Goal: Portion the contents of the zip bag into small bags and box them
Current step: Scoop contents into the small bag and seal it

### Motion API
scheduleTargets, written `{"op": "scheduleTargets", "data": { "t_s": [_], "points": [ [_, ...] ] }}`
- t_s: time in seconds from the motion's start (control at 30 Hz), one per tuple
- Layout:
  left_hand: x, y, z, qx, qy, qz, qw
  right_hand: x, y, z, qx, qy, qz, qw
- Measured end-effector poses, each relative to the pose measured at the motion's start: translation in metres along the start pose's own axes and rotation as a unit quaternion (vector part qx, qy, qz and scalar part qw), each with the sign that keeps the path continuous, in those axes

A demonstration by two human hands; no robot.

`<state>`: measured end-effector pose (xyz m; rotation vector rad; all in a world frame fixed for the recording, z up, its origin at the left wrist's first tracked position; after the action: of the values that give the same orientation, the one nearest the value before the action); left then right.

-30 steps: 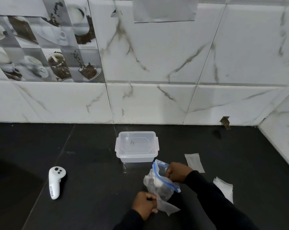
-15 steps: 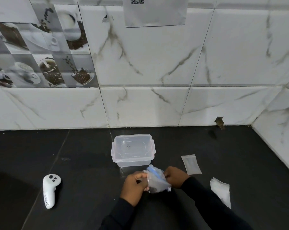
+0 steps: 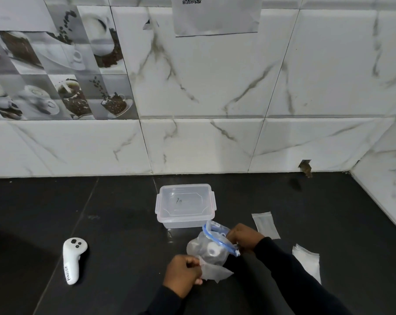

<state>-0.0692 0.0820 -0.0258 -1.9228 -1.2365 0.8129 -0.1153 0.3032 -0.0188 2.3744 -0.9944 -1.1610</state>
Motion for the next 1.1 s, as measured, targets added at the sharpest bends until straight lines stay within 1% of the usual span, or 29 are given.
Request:
{"op": "scheduleTargets", "data": {
  "t_s": [0.13, 0.27, 0.33, 0.4, 0.53, 0.63, 0.7, 0.8, 0.93, 1.0, 1.1],
  "points": [
    [0.003, 0.009, -0.003, -0.015, 0.016, -0.033, 0.999, 0.005, 0.000, 0.005, -0.035, -0.030, 0.000, 0.999],
    [0.020, 0.027, 0.000, -0.069, 0.100, -0.081, 0.989, 0.009, 0.007, 0.000, -0.053, -0.044, -0.003, 0.998],
    [0.032, 0.033, -0.004, -0.088, 0.126, -0.112, 0.982, 0.009, 0.008, -0.001, -0.058, -0.055, -0.001, 0.997],
    [0.039, 0.035, -0.006, -0.087, 0.129, -0.136, 0.978, 0.011, 0.005, 0.002, -0.065, -0.062, -0.003, 0.996],
    [0.042, 0.034, -0.009, -0.078, 0.101, -0.162, 0.979, 0.015, -0.002, 0.006, -0.078, -0.056, -0.010, 0.995],
    [0.038, 0.028, -0.012, -0.065, 0.089, -0.134, 0.985, 0.015, -0.006, 0.006, -0.078, -0.042, -0.018, 0.996],
    [0.033, 0.022, -0.012, -0.041, 0.083, -0.100, 0.991, 0.013, -0.006, 0.004, -0.075, -0.038, -0.026, 0.996],
    [0.028, 0.003, -0.016, 0.022, 0.075, -0.041, 0.996, 0.014, -0.003, -0.001, -0.075, -0.036, -0.050, 0.995],
    [0.035, -0.032, -0.027, 0.099, 0.085, 0.025, 0.991, 0.019, 0.006, -0.004, -0.087, -0.041, -0.054, 0.994],
    [0.040, -0.042, -0.032, 0.117, 0.094, 0.040, 0.988, 0.018, 0.006, -0.003, -0.075, -0.049, -0.041, 0.995],
    [0.039, -0.045, -0.033, 0.120, 0.094, 0.049, 0.987, 0.011, 0.001, -0.004, -0.062, -0.067, -0.035, 0.995]
  ]
}}
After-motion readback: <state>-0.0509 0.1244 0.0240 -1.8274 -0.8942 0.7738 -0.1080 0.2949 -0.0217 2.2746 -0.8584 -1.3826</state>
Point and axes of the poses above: each hand's wrist, its own z-axis towards the middle knuckle, its own x-axis out of the palm, y = z × x, the point moved 8 cm from there along z, towards the middle knuckle, and after that the axes turned 1 degree about -x, right-handed, at the moved point
